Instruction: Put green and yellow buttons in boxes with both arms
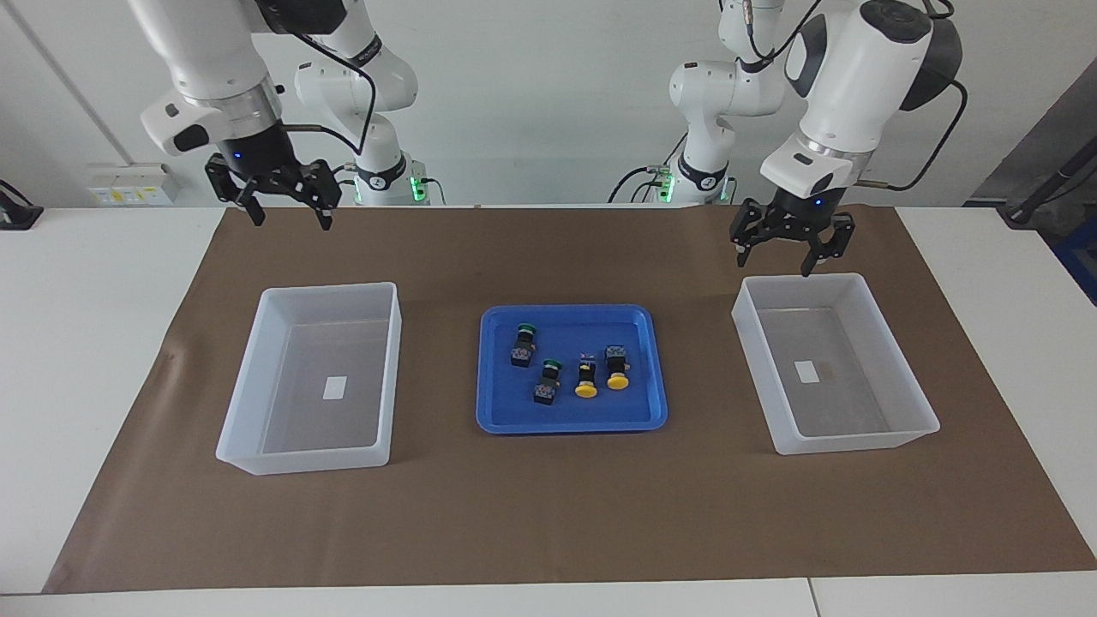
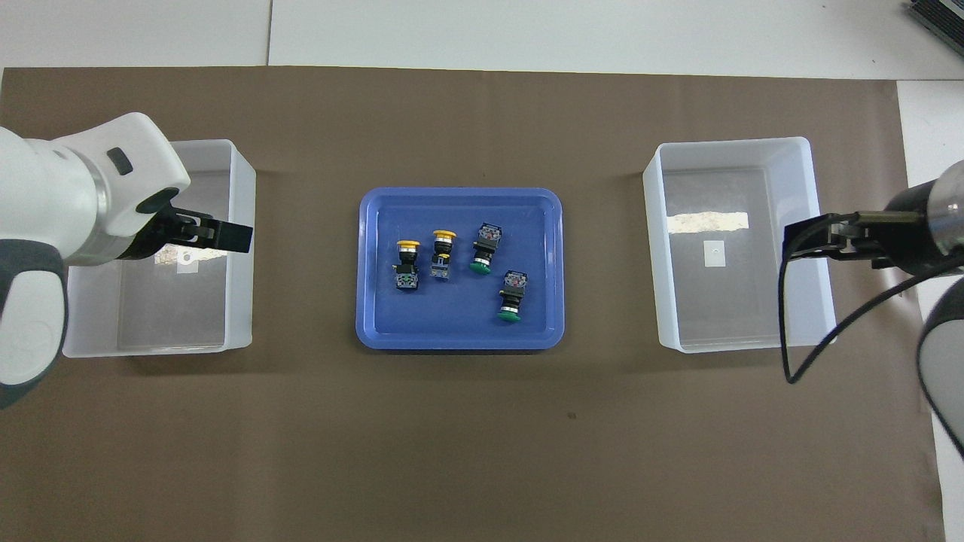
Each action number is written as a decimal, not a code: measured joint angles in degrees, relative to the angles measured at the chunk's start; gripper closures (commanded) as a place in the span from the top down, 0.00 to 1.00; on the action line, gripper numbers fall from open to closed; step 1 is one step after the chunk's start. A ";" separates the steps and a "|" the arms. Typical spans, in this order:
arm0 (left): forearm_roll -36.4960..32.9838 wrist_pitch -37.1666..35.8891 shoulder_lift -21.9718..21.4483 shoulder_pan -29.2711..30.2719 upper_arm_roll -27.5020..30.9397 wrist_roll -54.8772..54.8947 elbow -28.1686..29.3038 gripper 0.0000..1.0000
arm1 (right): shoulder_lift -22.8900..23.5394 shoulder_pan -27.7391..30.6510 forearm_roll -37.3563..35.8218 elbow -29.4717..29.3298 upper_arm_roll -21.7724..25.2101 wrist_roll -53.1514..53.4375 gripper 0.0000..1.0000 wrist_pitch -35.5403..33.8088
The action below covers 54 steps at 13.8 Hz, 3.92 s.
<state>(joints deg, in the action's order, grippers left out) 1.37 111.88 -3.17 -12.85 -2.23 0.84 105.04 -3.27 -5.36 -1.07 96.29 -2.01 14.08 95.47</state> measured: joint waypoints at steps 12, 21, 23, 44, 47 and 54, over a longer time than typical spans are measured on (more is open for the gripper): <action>0.00 34.72 13.42 -14.26 -0.21 -15.14 14.79 1.00 | 15.29 -16.34 2.90 12.83 -0.46 18.51 1.00 35.04; 0.00 43.37 20.52 -15.18 0.72 -17.24 15.24 0.66 | 20.51 -19.76 2.90 14.49 -0.44 19.99 1.00 42.71; 0.00 43.68 20.54 -15.18 0.75 -17.28 16.17 0.56 | 21.12 -20.57 2.90 15.35 -0.44 19.99 0.98 44.29; -0.02 28.10 10.14 12.49 2.05 -1.54 10.32 0.00 | 21.74 -23.45 2.90 21.65 -0.42 19.99 0.55 49.67; -0.01 29.84 12.26 13.76 1.98 5.31 10.98 0.00 | 21.73 -23.46 2.90 22.03 -0.42 19.99 0.00 49.72; 0.03 40.84 22.62 14.65 1.75 9.20 9.77 1.00 | 16.09 -20.11 2.89 12.16 0.83 22.48 0.00 35.88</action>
<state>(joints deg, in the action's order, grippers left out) 1.40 152.72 19.45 1.81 -0.48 10.04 114.81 12.82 -25.48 1.82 108.45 -1.17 36.56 131.35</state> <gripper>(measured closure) 0.361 0.586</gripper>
